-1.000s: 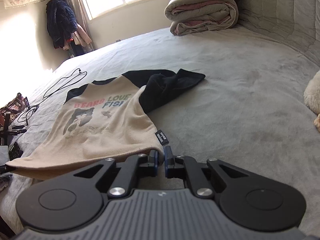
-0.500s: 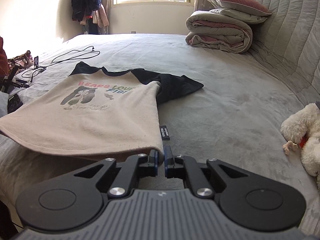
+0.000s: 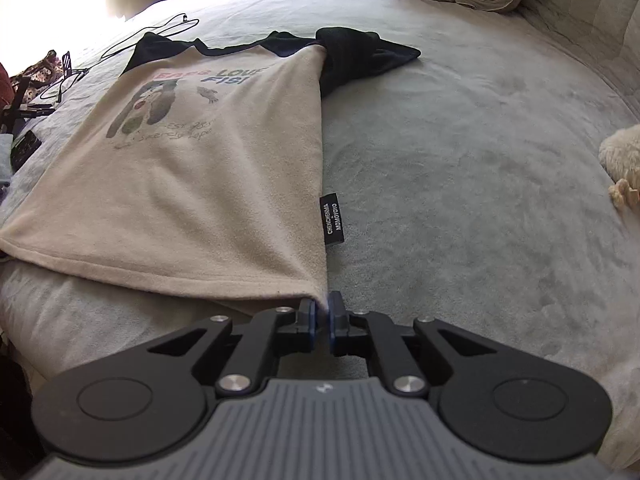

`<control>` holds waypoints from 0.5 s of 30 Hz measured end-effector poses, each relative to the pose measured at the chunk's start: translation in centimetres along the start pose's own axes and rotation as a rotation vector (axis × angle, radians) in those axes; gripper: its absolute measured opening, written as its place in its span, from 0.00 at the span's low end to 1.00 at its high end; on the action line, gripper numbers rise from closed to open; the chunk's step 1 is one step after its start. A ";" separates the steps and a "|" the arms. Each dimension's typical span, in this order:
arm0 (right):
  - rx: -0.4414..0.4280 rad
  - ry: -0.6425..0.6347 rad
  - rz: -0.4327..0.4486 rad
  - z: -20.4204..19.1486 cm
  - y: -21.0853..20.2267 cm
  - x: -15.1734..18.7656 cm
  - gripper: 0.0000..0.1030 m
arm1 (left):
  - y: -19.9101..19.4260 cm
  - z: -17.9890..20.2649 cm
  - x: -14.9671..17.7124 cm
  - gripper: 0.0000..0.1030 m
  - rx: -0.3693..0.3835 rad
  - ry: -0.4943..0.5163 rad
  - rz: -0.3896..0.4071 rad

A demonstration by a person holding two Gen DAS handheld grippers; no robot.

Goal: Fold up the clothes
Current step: 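Open both grippers to release the hem and move over the sweatshirt front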

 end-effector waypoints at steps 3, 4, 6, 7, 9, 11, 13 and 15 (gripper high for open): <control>-0.034 0.014 0.013 0.2 -1.2 -0.4 0.22 | -0.8 -0.2 -0.5 0.20 0.063 -0.005 -0.002; -0.031 0.011 0.018 0.4 -1.5 -0.6 0.33 | -1.2 -0.2 -0.7 0.25 0.082 -0.009 0.000; -0.033 0.013 0.027 0.8 -2.1 -0.9 0.44 | -1.9 -0.5 -1.3 0.36 0.103 -0.018 0.022; -0.037 0.018 0.031 1.1 -2.3 -1.1 0.45 | -2.3 -0.6 -1.7 0.36 0.112 -0.020 0.034; -0.053 0.042 0.036 1.8 -2.8 -1.7 0.45 | -2.7 -1.0 -2.5 0.42 0.121 -0.026 0.058; -0.065 0.078 0.050 2.5 -3.2 -2.5 0.47 | -2.6 -1.3 -3.5 0.43 0.124 -0.037 0.074; -0.052 0.103 0.066 3.2 -3.4 -3.6 0.50 | -2.4 -1.7 -4.6 0.44 0.126 -0.056 0.089; -0.038 0.122 0.081 3.5 -3.2 -4.7 0.51 | -1.9 -2.0 -5.8 0.47 0.128 -0.080 0.103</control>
Point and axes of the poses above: each gripper's, at about its wrist camera, not at the fingertips, and y roughly the way its jaws point, z to its right, x to its underside, the point moved 6 cm from there along y, roughly the way its jaws point, and after that the axes turned 9 degrees about -z, right-handed, at the moved point
